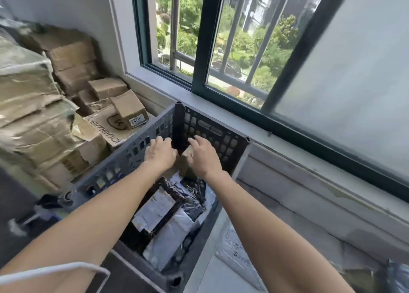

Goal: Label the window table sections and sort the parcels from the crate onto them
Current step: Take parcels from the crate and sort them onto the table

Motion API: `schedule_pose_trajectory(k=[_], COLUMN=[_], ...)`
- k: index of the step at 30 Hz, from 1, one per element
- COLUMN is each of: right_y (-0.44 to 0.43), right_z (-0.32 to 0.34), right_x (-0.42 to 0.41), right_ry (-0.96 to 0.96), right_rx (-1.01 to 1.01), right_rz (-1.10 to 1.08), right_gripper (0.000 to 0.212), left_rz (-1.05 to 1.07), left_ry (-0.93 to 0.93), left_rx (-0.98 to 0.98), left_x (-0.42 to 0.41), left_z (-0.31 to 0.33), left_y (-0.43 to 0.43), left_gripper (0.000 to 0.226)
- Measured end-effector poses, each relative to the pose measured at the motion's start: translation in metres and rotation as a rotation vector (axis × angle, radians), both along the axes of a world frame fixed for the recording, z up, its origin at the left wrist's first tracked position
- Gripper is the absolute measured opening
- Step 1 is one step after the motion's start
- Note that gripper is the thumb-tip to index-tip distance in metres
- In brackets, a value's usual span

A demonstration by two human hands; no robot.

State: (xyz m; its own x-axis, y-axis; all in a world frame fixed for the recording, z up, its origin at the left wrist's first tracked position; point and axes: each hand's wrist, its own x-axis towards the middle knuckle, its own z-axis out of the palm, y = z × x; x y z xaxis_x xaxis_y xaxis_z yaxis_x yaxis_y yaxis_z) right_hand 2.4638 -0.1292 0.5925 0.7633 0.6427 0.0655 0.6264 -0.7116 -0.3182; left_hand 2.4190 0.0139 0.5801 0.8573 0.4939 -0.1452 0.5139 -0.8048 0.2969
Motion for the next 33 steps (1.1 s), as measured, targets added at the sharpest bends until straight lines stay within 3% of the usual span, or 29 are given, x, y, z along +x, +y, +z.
schedule_pose_trajectory(k=[4, 11, 18, 23, 25, 29, 33], right_y=[0.033, 0.062, 0.082, 0.089, 0.091, 0.091, 0.095], right_z=[-0.034, -0.082, -0.109, -0.118, -0.124, -0.134, -0.135], right_x=[-0.012, -0.024, -0.03, -0.029, -0.029, -0.02, -0.017], right_ry=[0.108, 0.372, 0.782, 0.899, 0.944, 1.032, 1.108], right_rx=[-0.072, -0.163, 0.11, 0.229, 0.268, 0.405, 0.491], right_rz=[0.072, -0.058, -0.427, -0.547, -0.582, -0.709, -0.797], right_gripper=[0.042, 0.038, 0.058, 0.066, 0.06, 0.089, 0.083], left_rz=[0.037, 0.094, 0.3, 0.468, 0.445, 0.358, 0.329], left_ry=[0.065, 0.136, 0.015, 0.056, 0.069, 0.072, 0.045], left_rx=[-0.059, -0.167, -0.308, -0.45, -0.466, -0.442, -0.433], left_x=[-0.015, -0.029, -0.026, -0.011, -0.01, -0.019, -0.029], left_z=[-0.027, -0.067, -0.086, -0.083, -0.084, -0.093, -0.099], left_y=[0.022, 0.036, 0.027, 0.032, 0.033, 0.029, 0.032], left_gripper=[0.038, 0.049, 0.052, 0.049, 0.048, 0.048, 0.049])
